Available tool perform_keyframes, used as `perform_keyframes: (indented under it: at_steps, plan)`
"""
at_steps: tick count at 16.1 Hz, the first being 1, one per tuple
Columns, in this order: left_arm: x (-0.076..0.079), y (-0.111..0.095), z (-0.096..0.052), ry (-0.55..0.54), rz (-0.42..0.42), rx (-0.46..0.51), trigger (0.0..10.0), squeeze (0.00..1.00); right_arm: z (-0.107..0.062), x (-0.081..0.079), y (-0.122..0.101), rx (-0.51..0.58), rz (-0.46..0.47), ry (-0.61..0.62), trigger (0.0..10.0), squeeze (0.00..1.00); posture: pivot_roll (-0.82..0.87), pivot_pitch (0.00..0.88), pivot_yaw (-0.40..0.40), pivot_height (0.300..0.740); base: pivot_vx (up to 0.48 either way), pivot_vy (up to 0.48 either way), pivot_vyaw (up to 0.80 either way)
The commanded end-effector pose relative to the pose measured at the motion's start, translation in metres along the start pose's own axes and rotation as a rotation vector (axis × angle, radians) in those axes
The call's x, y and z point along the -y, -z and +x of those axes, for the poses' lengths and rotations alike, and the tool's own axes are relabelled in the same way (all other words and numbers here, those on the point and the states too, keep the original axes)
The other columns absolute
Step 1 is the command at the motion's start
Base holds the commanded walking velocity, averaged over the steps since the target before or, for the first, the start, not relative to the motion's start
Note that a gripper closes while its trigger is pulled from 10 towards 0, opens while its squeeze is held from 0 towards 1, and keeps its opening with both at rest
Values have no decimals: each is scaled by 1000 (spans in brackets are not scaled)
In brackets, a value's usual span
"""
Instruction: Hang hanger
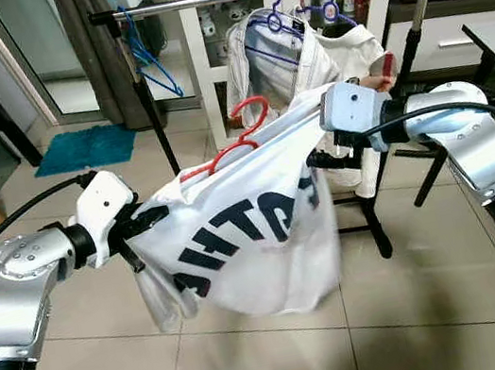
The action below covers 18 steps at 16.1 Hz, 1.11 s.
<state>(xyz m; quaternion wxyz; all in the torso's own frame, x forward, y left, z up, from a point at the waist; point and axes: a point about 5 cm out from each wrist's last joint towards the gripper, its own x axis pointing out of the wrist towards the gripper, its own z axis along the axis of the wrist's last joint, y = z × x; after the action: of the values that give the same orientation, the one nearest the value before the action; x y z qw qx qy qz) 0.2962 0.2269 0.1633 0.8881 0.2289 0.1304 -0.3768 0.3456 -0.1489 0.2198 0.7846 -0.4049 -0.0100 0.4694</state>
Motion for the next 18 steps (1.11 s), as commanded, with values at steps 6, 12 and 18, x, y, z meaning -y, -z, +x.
perform_keyframes:
  at_steps: [6, 12, 18]
  plan:
    - [-4, -10, 6, -67, -20, 81, 0, 0, 20, -28, -17, 49, 5, -53, 10000, 0, -8, 0, 75, 740, 0, 0, 0]
    - [-23, -19, 2, -161, -39, 112, 0, 0, 18, -67, -22, 50, -43, -252, 10000, 0, 0, 0, 82, 740, 0, 0, 0]
    - [-38, -32, -1, -245, -158, 226, 0, 0, 23, -59, -23, 27, -24, -92, 10000, 0, 6, 0, 85, 740, 0, 0, 0]
